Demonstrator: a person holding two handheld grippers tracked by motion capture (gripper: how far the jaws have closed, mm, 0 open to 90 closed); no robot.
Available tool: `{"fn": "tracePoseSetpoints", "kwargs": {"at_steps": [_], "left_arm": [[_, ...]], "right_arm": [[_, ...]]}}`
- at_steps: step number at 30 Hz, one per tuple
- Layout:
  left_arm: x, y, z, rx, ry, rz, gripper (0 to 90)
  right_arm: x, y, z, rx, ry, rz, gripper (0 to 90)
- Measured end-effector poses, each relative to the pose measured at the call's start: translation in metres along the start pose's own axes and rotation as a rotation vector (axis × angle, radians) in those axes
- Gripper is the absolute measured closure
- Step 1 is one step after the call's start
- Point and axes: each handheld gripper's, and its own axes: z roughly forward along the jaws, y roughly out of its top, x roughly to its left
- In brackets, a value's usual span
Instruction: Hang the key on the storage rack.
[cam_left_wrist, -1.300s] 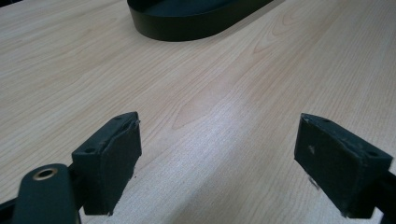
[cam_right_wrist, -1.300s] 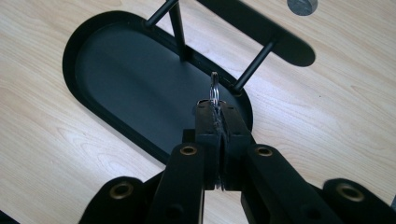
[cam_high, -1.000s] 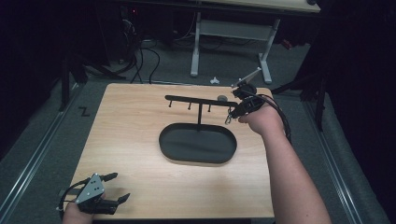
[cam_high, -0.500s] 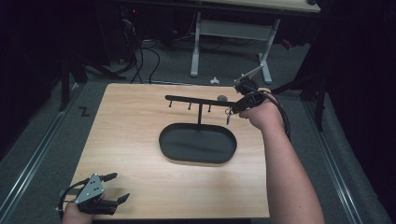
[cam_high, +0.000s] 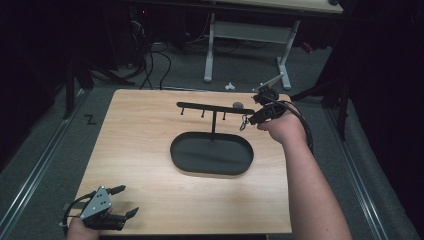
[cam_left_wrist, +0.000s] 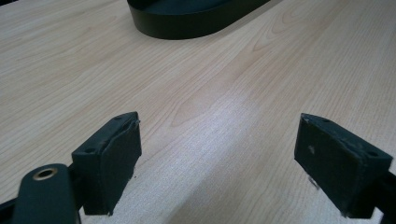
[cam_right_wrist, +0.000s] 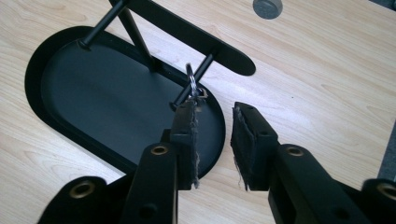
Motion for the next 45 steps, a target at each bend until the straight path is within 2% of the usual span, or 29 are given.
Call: {"fn": "tracePoseSetpoints", "kwargs": {"at_steps": [7, 14, 20, 29, 34, 39, 43, 45], "left_arm": [[0.0, 0.0, 0.001, 0.005, -0.002, 0.003, 15.3], [-0.001, 0.0, 0.001, 0.005, -0.002, 0.002, 15.3], [-0.001, 0.0, 0.002, 0.008, -0.002, 0.003, 15.3], [-0.001, 0.002, 0.004, 0.004, -0.006, 0.005, 15.3], [-0.001, 0.003, 0.005, -0.001, -0.008, 0.012, 15.3], [0.001, 0.003, 0.006, -0.012, -0.002, 0.006, 15.3], [0.001, 0.004, 0.006, -0.019, 0.0, 0.005, 15.3], [0.001, 0.004, 0.007, -0.022, -0.001, 0.008, 15.3]], "right_arm": [[-0.004, -0.009, 0.002, 0.004, -0.007, 0.01, 58.1], [-0.007, -0.025, 0.014, -0.022, 0.009, 0.013, 44.2], [-0.008, -0.04, 0.022, -0.048, 0.028, 0.016, 37.8], [-0.009, -0.067, 0.039, -0.079, 0.027, 0.019, 30.6], [-0.007, -0.086, 0.052, -0.123, 0.011, 0.017, 28.7], [-0.004, -0.108, 0.065, -0.177, 0.029, 0.019, 25.9], [-0.001, -0.127, 0.074, -0.2, 0.015, 0.017, 25.3], [0.001, -0.14, 0.078, -0.233, 0.02, 0.03, 25.4]]}}
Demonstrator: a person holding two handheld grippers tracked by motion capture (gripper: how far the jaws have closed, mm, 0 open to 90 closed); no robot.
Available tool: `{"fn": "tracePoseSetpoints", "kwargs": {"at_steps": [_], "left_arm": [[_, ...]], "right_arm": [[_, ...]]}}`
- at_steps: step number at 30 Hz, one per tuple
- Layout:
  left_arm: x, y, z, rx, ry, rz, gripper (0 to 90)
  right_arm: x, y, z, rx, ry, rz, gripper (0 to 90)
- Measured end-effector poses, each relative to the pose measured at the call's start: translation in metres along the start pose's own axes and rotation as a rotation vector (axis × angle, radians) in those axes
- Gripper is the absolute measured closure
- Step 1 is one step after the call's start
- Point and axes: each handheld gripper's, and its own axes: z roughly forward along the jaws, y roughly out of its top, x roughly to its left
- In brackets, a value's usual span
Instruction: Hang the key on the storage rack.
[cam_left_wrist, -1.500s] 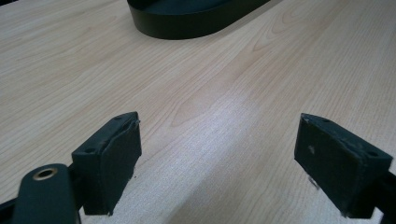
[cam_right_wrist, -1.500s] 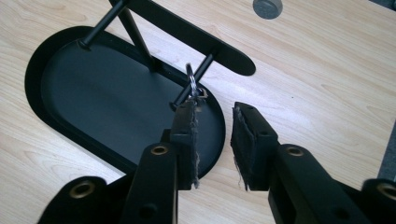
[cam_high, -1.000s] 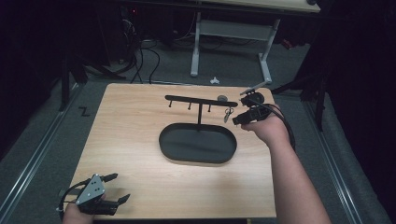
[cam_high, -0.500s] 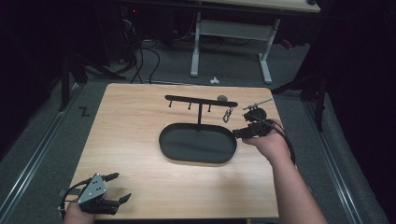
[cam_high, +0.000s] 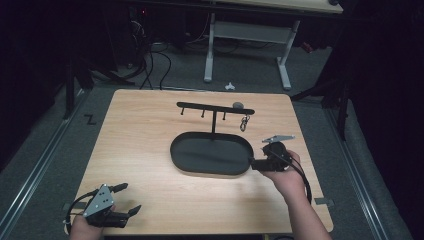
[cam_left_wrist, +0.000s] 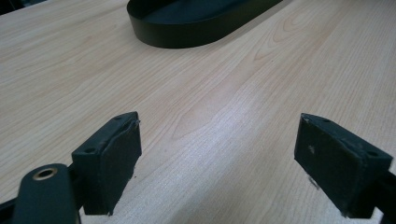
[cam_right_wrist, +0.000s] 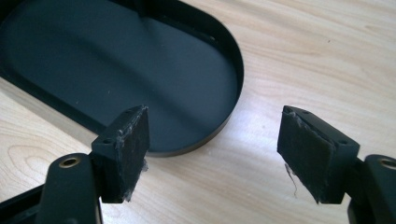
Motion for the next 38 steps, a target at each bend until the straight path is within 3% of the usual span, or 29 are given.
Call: {"fn": "tracePoseSetpoints", "kwargs": {"at_steps": [9, 13, 16, 17, 19, 22, 26, 38], "left_arm": [[-0.001, 0.003, 0.003, -0.008, 0.009, 0.011, 15.3], [-0.001, 0.005, 0.004, -0.02, 0.021, 0.021, 15.3], [-0.001, 0.008, 0.005, -0.031, 0.033, 0.02, 15.3], [-0.001, 0.008, 0.005, -0.038, 0.035, 0.021, 15.3], [-0.002, 0.009, 0.006, -0.037, 0.032, 0.03, 15.3], [-0.002, 0.01, 0.007, -0.033, 0.023, 0.03, 15.3], [-0.001, 0.009, 0.007, -0.042, 0.016, 0.03, 15.3], [-0.001, 0.009, 0.007, -0.049, 0.01, 0.033, 15.3]], "right_arm": [[0.01, -0.06, 0.008, -0.119, 0.018, 0.055, 24.1], [0.021, -0.091, 0.014, -0.143, 0.029, 0.025, 22.7], [0.032, -0.115, 0.011, -0.204, -0.005, 0.006, 24.9], [0.035, -0.116, 0.005, -0.195, 0.005, -0.014, 24.6], [0.04, -0.117, -0.003, -0.258, -0.025, -0.038, 25.6], [0.04, -0.12, 0.0, -0.232, 0.002, -0.013, 24.9], [0.037, -0.122, 0.005, -0.212, -0.006, 0.002, 24.8], [0.034, -0.122, 0.007, -0.233, -0.026, 0.017, 24.7]]}}
